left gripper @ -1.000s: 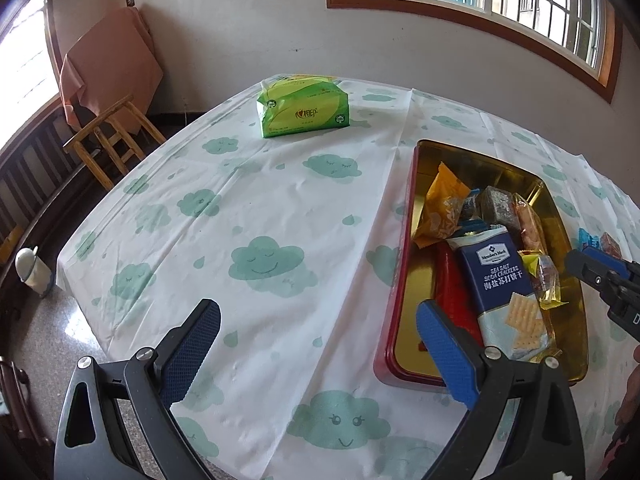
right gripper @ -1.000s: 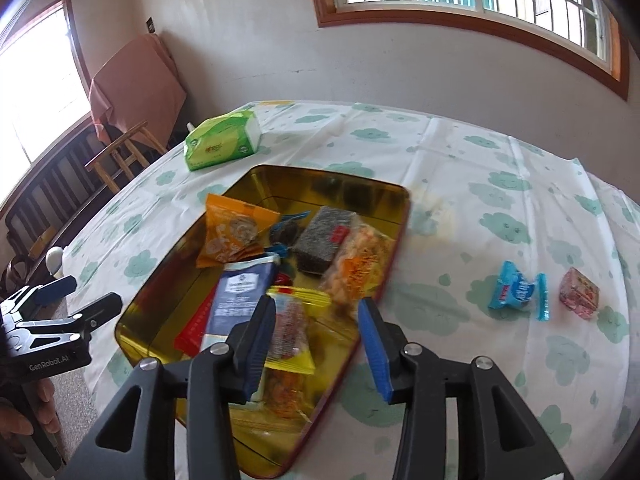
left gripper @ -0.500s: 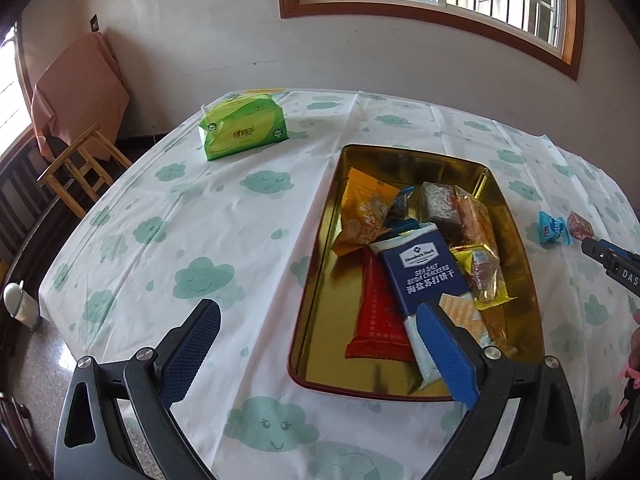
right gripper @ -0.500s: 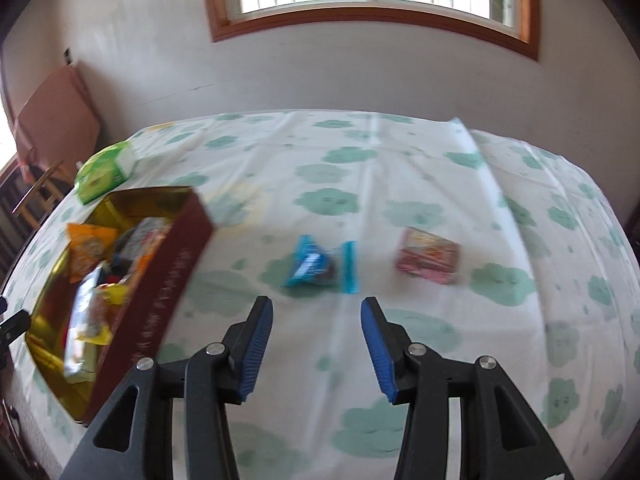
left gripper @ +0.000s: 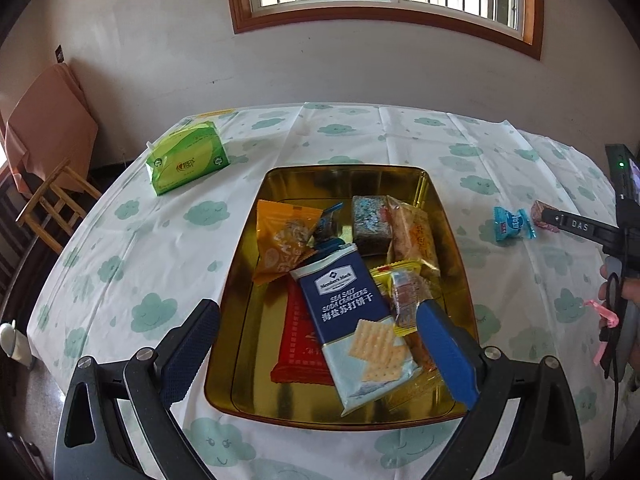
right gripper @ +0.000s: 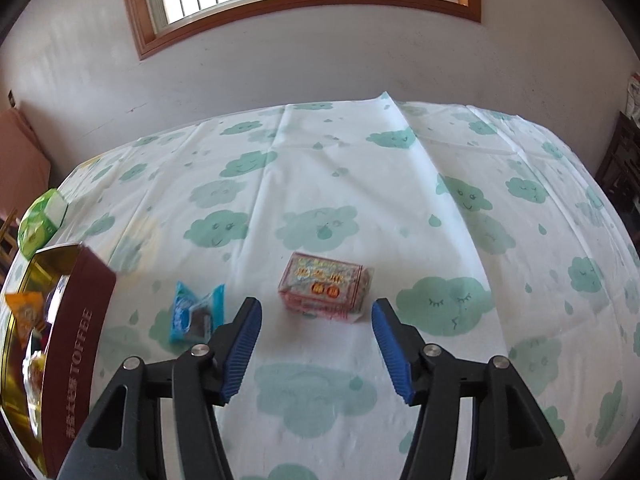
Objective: Organize snacks
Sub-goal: 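Move the right tool to the red sesame candy box and grasp it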
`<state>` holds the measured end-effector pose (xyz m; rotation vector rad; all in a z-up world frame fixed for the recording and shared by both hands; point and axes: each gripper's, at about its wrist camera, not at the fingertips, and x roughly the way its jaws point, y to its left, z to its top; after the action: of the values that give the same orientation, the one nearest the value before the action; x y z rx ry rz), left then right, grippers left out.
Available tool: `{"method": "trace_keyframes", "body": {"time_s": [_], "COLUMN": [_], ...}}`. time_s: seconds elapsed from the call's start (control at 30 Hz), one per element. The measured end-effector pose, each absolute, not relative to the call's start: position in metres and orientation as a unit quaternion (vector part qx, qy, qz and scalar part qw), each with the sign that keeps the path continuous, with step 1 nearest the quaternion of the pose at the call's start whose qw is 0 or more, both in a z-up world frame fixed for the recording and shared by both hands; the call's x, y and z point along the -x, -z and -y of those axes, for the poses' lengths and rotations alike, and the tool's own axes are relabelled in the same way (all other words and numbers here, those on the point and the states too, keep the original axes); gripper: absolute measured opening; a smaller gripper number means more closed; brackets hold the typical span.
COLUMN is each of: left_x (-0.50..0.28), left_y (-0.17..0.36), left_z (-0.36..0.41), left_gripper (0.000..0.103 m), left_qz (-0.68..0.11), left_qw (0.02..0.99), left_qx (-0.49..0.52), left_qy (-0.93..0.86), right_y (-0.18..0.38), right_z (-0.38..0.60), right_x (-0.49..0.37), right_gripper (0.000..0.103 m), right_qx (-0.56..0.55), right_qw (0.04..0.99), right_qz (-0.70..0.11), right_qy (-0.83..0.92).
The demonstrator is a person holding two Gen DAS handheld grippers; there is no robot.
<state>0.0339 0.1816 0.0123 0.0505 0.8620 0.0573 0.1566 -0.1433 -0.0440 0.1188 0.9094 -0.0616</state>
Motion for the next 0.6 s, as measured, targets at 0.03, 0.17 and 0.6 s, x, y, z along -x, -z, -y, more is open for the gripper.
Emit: {"method": "trace_keyframes", "body": {"time_s": [0.03, 0.17, 0.6], "left_x": [-0.036, -0.043, -0.062], "left_y": [-0.013, -0.015, -0.017], "left_z": [-0.178, -0.160, -0.086], "left_gripper": [0.097, 0.097, 0.097], "left_qz": [-0.416, -0.414, -0.404], "left_qw": [0.909, 0.910, 0.910], "left_qx": [-0.026, -0.037, -0.072], "left_qy": [-0.023, -0.009, 0.052], "right_y": [0.046, 0.055, 0.061], "right_z": [0.144, 0.144, 0.155], "right_x": [-0.161, -0.173, -0.163], "right_gripper": [0.059, 0.059, 0.050], "right_qx": [-0.061, -0.064, -0.034], "right_qw": [0.895, 0.891, 0.901], "right_qz": [-0.440, -0.449, -0.433], "right_qy": [0.031, 0.035, 0.012]}}
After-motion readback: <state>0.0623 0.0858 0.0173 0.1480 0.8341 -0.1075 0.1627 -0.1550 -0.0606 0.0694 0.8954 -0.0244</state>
